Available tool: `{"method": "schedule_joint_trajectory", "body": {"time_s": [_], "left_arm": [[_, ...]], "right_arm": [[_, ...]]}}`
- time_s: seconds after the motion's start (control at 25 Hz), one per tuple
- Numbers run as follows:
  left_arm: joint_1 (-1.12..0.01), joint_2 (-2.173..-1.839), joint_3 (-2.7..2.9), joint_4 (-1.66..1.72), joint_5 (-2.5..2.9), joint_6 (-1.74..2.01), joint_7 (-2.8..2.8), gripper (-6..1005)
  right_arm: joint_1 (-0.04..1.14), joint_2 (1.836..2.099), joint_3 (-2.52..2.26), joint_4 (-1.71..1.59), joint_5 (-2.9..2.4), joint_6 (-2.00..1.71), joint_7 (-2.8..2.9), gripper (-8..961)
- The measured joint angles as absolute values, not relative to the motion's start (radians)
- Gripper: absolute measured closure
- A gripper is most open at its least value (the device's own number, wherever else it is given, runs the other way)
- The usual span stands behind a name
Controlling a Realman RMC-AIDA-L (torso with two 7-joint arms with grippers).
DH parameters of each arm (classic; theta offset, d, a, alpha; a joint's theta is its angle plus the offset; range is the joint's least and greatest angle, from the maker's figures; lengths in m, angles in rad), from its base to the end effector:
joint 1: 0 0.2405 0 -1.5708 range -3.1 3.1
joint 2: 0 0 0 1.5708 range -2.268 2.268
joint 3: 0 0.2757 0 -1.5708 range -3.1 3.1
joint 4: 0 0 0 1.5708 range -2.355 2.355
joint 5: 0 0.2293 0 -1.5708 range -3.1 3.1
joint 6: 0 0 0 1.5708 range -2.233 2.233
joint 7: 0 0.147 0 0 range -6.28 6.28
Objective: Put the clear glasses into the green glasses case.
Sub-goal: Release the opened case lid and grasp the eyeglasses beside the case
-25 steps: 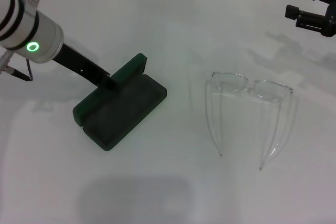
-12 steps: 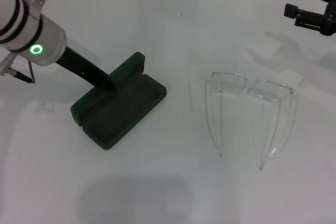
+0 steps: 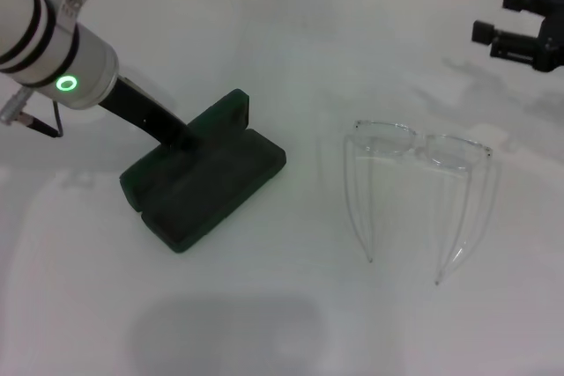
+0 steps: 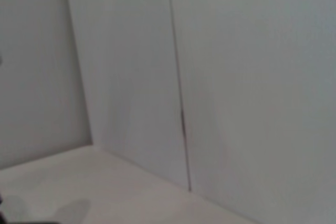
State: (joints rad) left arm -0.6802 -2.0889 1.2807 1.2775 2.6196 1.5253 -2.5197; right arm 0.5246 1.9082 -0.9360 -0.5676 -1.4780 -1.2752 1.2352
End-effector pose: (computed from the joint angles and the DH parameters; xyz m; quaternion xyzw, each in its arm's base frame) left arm -0.1813 0.4067 -0.0041 -0.9149 -0.3234 0.1501 0.1896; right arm 0.2963 0.4137 0.0572 -0.8946 0.1719 0.2791 0.3037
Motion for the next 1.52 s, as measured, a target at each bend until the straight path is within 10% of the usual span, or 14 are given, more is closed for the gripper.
{"method": "schedule_joint_trajectory", "body": {"time_s": [1.16,1.52], "left_arm": [[-0.565,-2.088,1.171,1.484,2.444,1.562,-2.390,784],[-0.540,-2.088,1.166,1.488,2.402,1.551,-2.371,784]], "right_arm": [[0.950,1.896,-1.069,-1.068,-2.447,-1.801,2.139,293],[0.999,1.948,-1.163,-0.963,-2.594,-1.684,2.116,295]]}}
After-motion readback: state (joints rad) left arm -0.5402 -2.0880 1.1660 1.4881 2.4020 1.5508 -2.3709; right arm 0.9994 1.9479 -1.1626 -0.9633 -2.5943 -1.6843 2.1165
